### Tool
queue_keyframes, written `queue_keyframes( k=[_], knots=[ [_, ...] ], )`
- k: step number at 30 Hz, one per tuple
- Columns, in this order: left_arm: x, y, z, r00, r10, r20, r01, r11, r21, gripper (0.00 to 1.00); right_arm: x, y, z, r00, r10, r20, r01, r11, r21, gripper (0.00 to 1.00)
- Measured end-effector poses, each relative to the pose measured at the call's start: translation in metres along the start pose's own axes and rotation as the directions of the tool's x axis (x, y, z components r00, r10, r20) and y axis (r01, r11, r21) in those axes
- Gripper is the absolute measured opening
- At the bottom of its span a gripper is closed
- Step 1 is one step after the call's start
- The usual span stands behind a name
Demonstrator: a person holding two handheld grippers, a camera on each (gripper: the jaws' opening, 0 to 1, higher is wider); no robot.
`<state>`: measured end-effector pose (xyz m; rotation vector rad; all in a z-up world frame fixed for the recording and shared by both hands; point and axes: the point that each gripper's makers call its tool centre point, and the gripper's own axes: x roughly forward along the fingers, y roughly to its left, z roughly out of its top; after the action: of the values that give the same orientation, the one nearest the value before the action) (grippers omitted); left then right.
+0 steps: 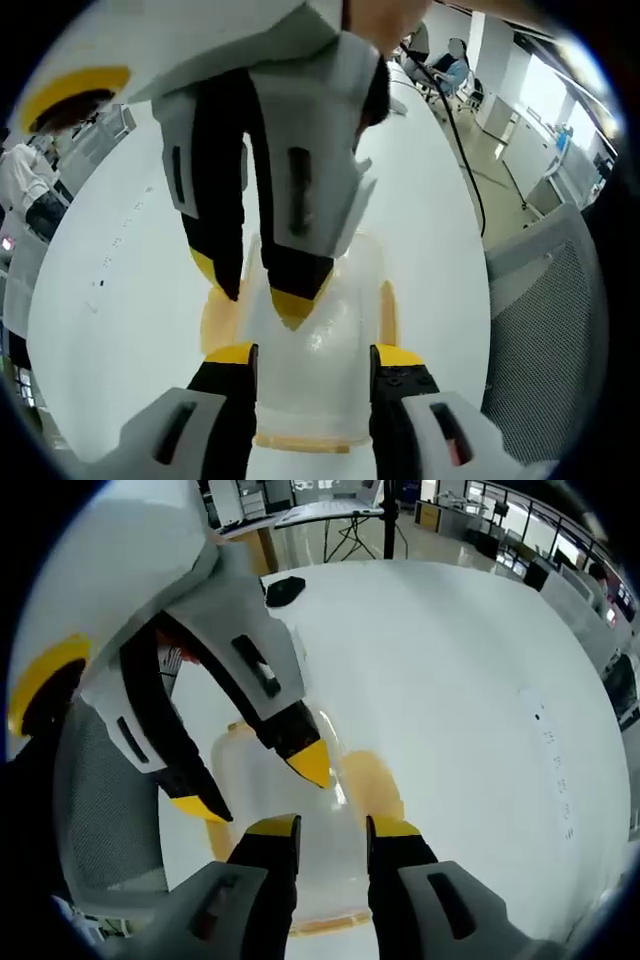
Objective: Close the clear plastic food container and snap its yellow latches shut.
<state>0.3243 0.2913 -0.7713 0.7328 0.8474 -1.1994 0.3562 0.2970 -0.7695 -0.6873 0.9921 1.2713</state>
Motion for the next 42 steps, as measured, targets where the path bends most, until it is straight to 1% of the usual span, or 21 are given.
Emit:
queue_keyframes(
  k=[1,2,6,9,12,13,14,16,18,19,20,21,22,23,24,25,26,29,36,41,42],
  knots=[
    [0.001,-0.002,-0.002,1.0,-0.008,-0.014,0.009,1.0,0.012,0.39,0.001,0.0,-0.004,1.0,0.0,-0.017,0.0,1.0,0.002,0.24],
    [0.0,-0.005,0.0,1.0,-0.023,-0.009,0.023,1.0,0.016,0.39,0.0,-0.003,-0.002,1.0,-0.014,-0.008,0.014,1.0,-0.025,0.21],
    [0.001,-0.016,0.001,0.999,-0.037,-0.006,0.037,0.999,0.005,0.43,-0.002,-0.004,-0.002,1.0,0.001,-0.006,-0.001,1.0,0.006,0.21],
    [0.005,-0.018,0.003,1.0,-0.006,0.001,0.006,1.0,0.007,0.44,-0.002,-0.004,-0.002,1.0,-0.003,0.002,0.003,1.0,0.008,0.2],
    [0.005,-0.016,0.004,0.999,0.052,-0.015,-0.052,0.999,-0.002,0.45,0.0,-0.005,-0.001,1.0,-0.003,0.001,0.003,1.0,0.012,0.21],
    [0.007,-0.013,0.004,0.994,0.106,-0.03,-0.106,0.994,0.018,0.47,0.0,-0.004,-0.001,1.0,-0.002,-0.005,0.002,1.0,0.01,0.22],
    [0.007,-0.013,0.003,0.991,0.127,-0.044,-0.125,0.991,0.043,0.48,-0.001,-0.003,-0.001,1.0,0.002,-0.013,-0.002,1.0,0.004,0.22],
    [0.007,-0.018,0.003,0.981,0.182,-0.071,-0.178,0.982,0.059,0.47,-0.002,-0.002,0.001,1.0,0.017,-0.022,-0.017,1.0,-0.003,0.24],
    [0.007,-0.018,0.009,0.97,0.235,-0.062,-0.232,0.971,0.052,0.48,-0.001,-0.004,0.005,1.0,0.017,-0.019,-0.017,1.0,-0.014,0.3],
    [0.007,-0.019,0.005,0.963,0.248,-0.102,-0.246,0.969,0.039,0.49,0.001,-0.004,0.005,0.999,0.029,-0.028,-0.03,0.999,-0.028,0.3],
    [0.006,-0.017,0.005,0.957,0.264,-0.118,-0.263,0.964,0.027,0.51,0.003,-0.003,0.006,0.998,0.044,-0.038,-0.045,0.998,-0.041,0.29],
    [0.009,-0.018,0.009,0.956,0.271,-0.114,-0.269,0.962,0.039,0.53,0.004,-0.002,0.004,0.997,0.053,-0.059,-0.057,0.997,-0.056,0.29],
    [0.01,-0.019,0.009,0.952,0.274,-0.133,-0.267,0.961,0.071,0.55,0.007,-0.002,0.0,0.993,0.069,-0.1,-0.079,0.992,-0.1,0.29],
    [0.011,-0.021,0.006,0.948,0.271,-0.165,-0.258,0.961,0.097,0.55,0.01,-0.001,-0.003,0.989,0.081,-0.125,-0.094,0.99,-0.103,0.3],
    [0.011,-0.02,-0.002,0.934,0.283,-0.22,-0.263,0.958,0.115,0.58,0.011,0.001,0.003,0.988,0.119,-0.098,-0.128,0.988,-0.09,0.3],
    [0.014,-0.022,-0.004,0.933,0.273,-0.235,-0.251,0.961,0.118,0.6,0.01,0.0,0.001,0.985,0.129,-0.112,-0.138,0.987,-0.082,0.3],
    [0.017,-0.022,-0.003,0.936,0.272,-0.224,-0.253,0.961,0.108,0.59,0.011,-0.002,0.0,0.984,0.136,-0.117,-0.147,0.984,-0.097,0.3],
    [0.015,-0.021,-0.006,0.918,0.293,-0.268,-0.263,0.954,0.142,0.56,0.011,0.0,0.001,0.977,0.17,-0.127,-0.183,0.978,-0.096,0.31],
    [0.013,-0.018,-0.007,0.908,0.288,-0.304,-0.254,0.956,0.148,0.53,0.012,0.004,-0.001,0.959,0.203,-0.196,-0.231,0.964,-0.129,0.31],
    [0.013,-0.017,-0.008,0.908,0.293,-0.301,-0.26,0.955,0.145,0.52,0.013,0.005,-0.002,0.95,0.204,-0.237,-0.241,0.96,-0.139,0.3],
    [0.013,-0.017,-0.009,0.911,0.292,-0.29,-0.259,0.955,0.145,0.52,0.014,0.005,-0.001,0.948,0.202,-0.247,-0.24,0.961,-0.135,0.3]
  ],
)
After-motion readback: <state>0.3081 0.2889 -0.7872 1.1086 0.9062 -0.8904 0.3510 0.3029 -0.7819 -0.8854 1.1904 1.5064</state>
